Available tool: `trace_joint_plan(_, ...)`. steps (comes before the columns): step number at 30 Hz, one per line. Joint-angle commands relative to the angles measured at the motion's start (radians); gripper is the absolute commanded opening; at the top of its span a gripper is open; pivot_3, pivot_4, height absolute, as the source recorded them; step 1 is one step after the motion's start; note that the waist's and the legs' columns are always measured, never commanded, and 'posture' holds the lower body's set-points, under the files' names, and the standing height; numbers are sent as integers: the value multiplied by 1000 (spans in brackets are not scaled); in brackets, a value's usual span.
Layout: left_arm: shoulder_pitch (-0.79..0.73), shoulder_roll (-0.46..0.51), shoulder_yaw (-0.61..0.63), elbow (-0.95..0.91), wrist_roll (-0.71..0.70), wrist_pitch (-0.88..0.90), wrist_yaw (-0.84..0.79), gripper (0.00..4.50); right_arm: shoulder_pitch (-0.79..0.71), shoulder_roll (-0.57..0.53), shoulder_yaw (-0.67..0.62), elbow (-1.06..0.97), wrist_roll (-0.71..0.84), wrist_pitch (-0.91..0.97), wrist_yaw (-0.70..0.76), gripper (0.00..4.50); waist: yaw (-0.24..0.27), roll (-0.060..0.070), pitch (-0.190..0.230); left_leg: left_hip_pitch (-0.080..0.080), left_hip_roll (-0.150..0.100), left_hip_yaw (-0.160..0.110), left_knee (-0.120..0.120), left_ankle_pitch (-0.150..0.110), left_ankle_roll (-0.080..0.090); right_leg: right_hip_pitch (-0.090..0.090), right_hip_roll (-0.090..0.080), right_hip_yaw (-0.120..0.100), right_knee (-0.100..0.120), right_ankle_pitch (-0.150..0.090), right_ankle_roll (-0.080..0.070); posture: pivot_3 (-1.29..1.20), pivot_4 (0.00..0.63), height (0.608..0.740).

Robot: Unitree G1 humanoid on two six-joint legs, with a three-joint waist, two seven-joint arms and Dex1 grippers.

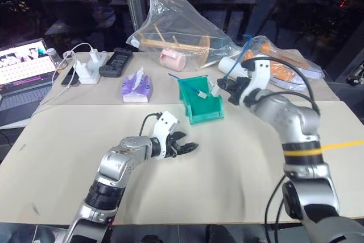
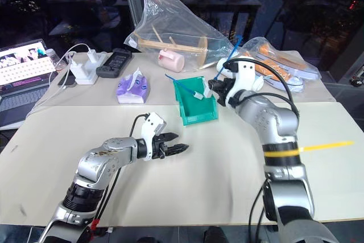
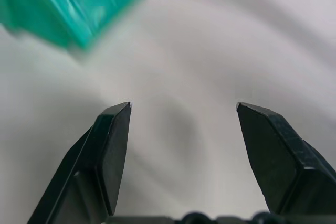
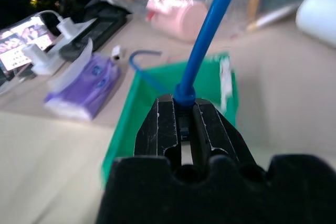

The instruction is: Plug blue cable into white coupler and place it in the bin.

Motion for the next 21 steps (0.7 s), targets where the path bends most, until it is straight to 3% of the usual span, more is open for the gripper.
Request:
trace_joint_plan(1,16,4,15,-34,21,-70,40,3504,-91,43,-19,179,-80,-146,115,1755,-1,0,0,-1,0,0,0,0,0,0,0,0,0,0,0,0,150,740)
trace_joint_plan(5,30,-5,25,-26,19,-107,60,3504,-113,51,-63,177,-85,-140,161,3028,0,1,1,-6,-3,1,0,0,-1,-5,-5,-1,-2,2,3,0,150,740)
trace_joint_plan(9,26,-2,35,-6,23,-145,65,3504,-43,23,-133,-30,-30,-26,146,4430,4,1,1,-18,-4,1,6,2,-6,-14,-7,-4,-1,3,5,0,150,740)
trace_joint_plan(12,13,18,43,10,40,-202,56,3504,67,-26,-181,-297,51,120,135,4473,9,1,1,-19,-4,2,6,2,-6,-14,-8,-5,-2,3,6,0,150,740)
trace_joint_plan(15,0,41,99,25,8,-256,20,3504,275,-156,-199,-627,137,240,218,4473,15,1,1,-19,-4,2,6,2,-6,-13,-8,-5,-1,3,6,0,150,740)
trace_joint_plan(18,29,115,156,51,-5,-307,-44,3504,617,-333,-286,-898,127,212,354,4473,21,1,1,-19,-4,2,7,2,-5,-12,-8,-6,-1,3,6,0,150,740)
trace_joint_plan(21,62,155,199,74,-28,-333,-74,3504,846,-392,-348,-975,68,124,402,4473,16,1,1,-17,-5,3,8,-2,1,-10,-8,-5,-1,3,6,0,150,740)
